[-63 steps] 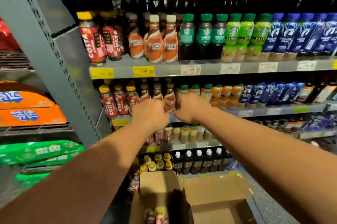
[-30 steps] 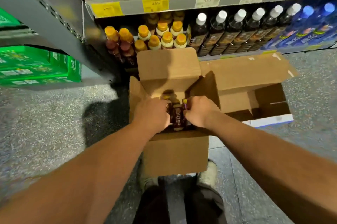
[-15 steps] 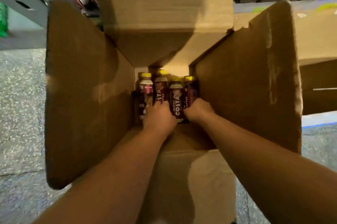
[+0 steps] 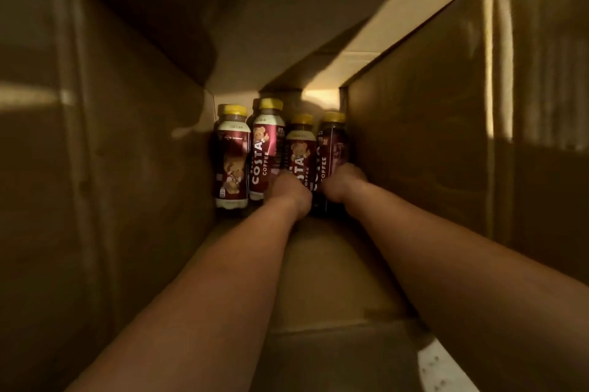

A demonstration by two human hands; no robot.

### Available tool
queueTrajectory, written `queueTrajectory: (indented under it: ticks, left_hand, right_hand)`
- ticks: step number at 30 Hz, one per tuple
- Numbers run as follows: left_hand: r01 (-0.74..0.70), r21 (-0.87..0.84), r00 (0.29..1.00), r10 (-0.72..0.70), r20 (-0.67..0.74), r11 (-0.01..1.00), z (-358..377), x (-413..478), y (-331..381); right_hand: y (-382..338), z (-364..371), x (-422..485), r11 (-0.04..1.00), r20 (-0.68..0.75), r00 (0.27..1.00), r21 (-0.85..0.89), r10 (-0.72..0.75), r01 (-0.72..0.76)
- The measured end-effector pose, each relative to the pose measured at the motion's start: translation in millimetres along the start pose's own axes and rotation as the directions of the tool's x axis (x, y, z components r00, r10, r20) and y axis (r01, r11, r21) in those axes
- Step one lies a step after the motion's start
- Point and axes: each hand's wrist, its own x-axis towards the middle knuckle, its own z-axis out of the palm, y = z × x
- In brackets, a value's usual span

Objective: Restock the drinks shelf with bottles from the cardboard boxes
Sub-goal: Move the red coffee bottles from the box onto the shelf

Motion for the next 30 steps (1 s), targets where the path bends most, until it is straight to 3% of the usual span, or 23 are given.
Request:
queueTrajectory:
  ticks: [6, 21, 26, 30]
  left_hand:
    - [0.002, -0.056, 0.999, -0.005, -0.046, 0.998, 10, 0, 5]
    - [0.068, -0.291, 0.997, -0.074, -0.011, 0.954, 21, 18, 5]
    - [0.078, -0.395, 0.996, -0.090, -0.012, 0.915, 11, 5, 2]
    - [0.063, -0.421, 0.997, -0.077, -0.018, 0.905, -10, -18, -1]
  right_hand:
    - [3, -1, 7, 0.961, -0.008, 0.992, 0.248, 0.127, -0.121]
    - [8, 4, 20, 0.950, -0.009, 0.992, 0.287, 0.129, -0.121]
    - [11, 1, 4, 0.906, -0.014, 0.992, 0.407, 0.128, -0.111]
    - [4, -13, -30, 0.864, 0.076, 0.994, 0.491, 0.081, -0.108]
